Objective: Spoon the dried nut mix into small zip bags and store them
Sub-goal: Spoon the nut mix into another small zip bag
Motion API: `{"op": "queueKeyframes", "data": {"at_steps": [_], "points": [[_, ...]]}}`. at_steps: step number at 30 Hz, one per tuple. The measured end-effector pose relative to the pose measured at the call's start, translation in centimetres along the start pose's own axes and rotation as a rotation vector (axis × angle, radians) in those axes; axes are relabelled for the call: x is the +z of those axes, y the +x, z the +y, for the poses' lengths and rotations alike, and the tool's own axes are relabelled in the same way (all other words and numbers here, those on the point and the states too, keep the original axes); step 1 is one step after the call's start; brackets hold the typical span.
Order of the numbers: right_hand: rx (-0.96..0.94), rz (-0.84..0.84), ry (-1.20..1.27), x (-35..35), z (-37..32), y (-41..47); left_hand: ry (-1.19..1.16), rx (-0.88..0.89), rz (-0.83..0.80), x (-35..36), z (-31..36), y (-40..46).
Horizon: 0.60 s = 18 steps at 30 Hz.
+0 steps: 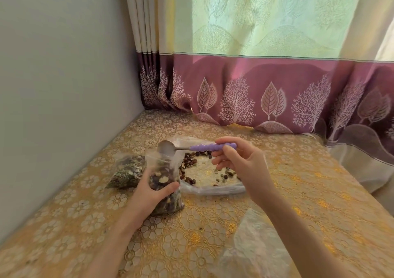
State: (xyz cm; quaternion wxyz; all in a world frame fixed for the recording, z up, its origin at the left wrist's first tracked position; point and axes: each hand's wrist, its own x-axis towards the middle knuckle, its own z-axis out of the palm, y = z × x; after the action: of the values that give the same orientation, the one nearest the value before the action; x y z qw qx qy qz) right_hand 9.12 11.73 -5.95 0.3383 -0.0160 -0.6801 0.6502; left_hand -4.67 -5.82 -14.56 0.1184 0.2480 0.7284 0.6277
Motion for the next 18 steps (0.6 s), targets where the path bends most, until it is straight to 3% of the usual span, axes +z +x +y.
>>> {"op": "queueKeyframes", "data": {"at_steps": [4,9,13,18], "points": [[0.030,0.048,0.093,-1.1,0.3,0.0,0.008,0.015,0.027,0.2,0.0,-0.1],[0.099,0.334,0.186,-3.6,1.6,-0.1,0.006,0.043,0.067,0.4,0.0,-0.3],[0.132,0.515,0.009,-6.3,3.7,-1.2,-0.023,0.064,0.104,0.6,0.2,-0.5],[0.138,0.600,-0.170,-8.5,5.5,-2.4,-0.018,0.097,0.145,1.4,0.5,-0.6]]}}
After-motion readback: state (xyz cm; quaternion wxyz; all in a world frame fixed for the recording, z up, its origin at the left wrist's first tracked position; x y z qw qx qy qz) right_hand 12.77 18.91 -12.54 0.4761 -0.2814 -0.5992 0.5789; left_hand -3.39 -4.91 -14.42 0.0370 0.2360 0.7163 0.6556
